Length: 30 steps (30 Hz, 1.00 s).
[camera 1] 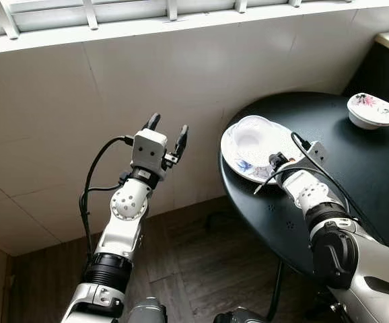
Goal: Kitchen organization
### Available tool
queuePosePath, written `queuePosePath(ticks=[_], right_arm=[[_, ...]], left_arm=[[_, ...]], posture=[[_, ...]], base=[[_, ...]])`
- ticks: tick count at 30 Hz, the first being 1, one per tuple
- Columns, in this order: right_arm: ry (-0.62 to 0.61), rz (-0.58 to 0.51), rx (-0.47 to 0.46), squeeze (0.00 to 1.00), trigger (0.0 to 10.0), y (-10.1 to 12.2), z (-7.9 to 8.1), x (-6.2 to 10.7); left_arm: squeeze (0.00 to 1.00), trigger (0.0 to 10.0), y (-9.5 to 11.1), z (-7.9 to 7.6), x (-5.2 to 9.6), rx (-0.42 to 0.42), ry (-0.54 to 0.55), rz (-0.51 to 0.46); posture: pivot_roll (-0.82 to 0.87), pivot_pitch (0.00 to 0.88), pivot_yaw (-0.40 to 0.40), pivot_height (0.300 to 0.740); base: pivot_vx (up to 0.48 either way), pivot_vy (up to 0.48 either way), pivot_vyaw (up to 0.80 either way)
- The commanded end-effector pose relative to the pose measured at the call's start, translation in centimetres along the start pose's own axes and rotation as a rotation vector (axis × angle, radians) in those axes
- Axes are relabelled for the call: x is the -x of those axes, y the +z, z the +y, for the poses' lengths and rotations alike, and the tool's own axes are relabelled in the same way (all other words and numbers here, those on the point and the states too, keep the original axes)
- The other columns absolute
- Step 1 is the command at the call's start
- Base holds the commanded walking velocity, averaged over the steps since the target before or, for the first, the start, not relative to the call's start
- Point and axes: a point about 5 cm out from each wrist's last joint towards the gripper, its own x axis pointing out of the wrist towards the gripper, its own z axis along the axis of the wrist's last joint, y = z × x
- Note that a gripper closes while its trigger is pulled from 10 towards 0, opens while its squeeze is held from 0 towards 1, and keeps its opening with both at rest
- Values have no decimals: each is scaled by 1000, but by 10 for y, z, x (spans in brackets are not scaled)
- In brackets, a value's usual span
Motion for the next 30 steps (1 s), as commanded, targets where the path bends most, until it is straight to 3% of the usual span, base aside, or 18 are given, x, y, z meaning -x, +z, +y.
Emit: queuePosePath(ticks=[1, 10, 21, 28, 29, 30], right_arm=[[-31, 23, -19, 0, 0, -5, -7, 0], [-11, -6, 7, 0, 0, -5, 4, 0], [38, -116, 64, 0, 0, 6, 34, 6], [-36, -109, 48, 0, 0, 5, 27, 16], [-70, -99, 38, 0, 3647, 3, 22, 18], [-94, -91, 31, 0, 3647, 3, 19, 21]], left_arm=[[0, 10000, -2, -1, 1, -6, -2, 16], [0, 10000, -3, -2, 3, -9, -2, 25], [0, 10000, -3, -3, 2, -7, 1, 25], [0, 10000, -3, -2, 2, -7, 4, 25], [0, 10000, -3, -2, 1, -7, 3, 25], [0, 10000, -3, -2, 1, -7, 3, 25]], posture=[[176, 0, -63, 740], [175, 0, -65, 740], [171, 0, -70, 740], [164, 0, -71, 740], [161, 0, -72, 740], [161, 0, -72, 740]], base=[[0, 0, 0], [0, 0, 0], [0, 0, 0], [0, 0, 0], [0, 0, 0], [0, 0, 0]])
